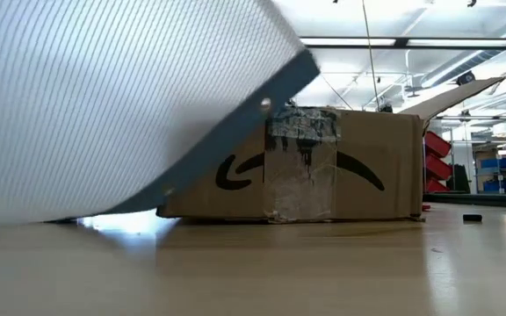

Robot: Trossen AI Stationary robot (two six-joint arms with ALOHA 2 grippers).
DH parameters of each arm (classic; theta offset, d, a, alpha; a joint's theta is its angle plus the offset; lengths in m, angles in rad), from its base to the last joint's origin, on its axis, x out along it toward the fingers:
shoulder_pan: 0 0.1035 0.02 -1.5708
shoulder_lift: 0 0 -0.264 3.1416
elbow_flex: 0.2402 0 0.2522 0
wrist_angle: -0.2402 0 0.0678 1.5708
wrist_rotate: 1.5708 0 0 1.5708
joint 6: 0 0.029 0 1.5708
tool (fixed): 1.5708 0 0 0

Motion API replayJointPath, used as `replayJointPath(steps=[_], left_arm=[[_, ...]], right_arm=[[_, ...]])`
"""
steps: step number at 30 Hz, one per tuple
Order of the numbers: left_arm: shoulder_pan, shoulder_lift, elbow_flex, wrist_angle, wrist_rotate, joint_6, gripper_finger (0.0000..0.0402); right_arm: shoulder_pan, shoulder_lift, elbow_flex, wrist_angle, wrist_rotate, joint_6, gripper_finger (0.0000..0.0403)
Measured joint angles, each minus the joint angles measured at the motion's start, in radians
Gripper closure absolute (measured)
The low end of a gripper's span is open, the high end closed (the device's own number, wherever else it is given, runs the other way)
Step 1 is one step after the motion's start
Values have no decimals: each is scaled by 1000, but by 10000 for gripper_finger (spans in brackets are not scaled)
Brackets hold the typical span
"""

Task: Unpack boxes
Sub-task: Open the transparent blue transparent zip bag

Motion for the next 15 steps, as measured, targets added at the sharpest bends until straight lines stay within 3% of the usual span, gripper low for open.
replayJointPath(steps=[4, 15], left_arm=[[9, 2, 23, 30, -79, 150, 401], [120, -4, 113, 122, -84, 466, 402]], right_arm=[[0, -56, -1, 0, 45, -43, 403], [0, -261, -1, -137, 314, -137, 403]])
